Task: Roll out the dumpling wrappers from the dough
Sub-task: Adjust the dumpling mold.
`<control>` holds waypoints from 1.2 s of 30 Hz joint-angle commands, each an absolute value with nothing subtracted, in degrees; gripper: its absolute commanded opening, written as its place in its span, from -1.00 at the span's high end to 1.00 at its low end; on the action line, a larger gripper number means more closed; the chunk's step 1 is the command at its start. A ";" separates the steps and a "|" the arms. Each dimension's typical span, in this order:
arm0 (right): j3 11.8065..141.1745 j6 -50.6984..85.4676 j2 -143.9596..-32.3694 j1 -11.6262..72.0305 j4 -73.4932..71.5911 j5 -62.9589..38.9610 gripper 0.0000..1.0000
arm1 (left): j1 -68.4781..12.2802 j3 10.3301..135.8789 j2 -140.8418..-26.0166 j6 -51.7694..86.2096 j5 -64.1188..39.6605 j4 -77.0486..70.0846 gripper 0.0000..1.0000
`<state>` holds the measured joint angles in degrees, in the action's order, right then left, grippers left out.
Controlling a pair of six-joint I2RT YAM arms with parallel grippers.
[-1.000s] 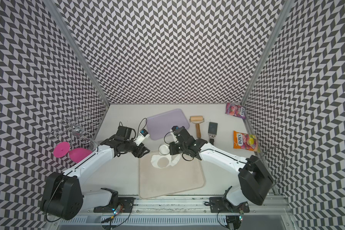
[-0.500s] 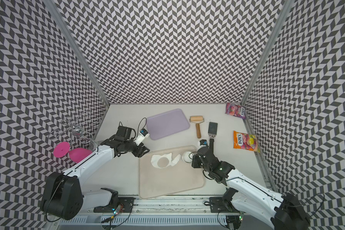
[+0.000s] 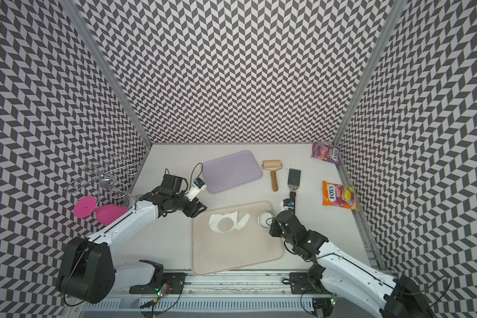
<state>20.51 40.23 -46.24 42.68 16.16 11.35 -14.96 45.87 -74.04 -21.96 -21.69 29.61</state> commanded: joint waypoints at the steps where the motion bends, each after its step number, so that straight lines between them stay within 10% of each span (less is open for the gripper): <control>1: 21.97 39.81 -43.80 43.86 12.57 13.65 1.00 | -14.74 45.35 -74.18 -21.70 -21.53 28.56 -0.36; 36: 14.66 51.32 -46.08 46.50 10.25 13.20 1.00 | -14.69 45.23 -73.44 -21.82 -21.80 28.51 -0.36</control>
<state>16.71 46.19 -43.40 46.37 9.10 13.02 -14.96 45.76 -74.04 -21.98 -21.67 29.58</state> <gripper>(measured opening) 0.046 0.681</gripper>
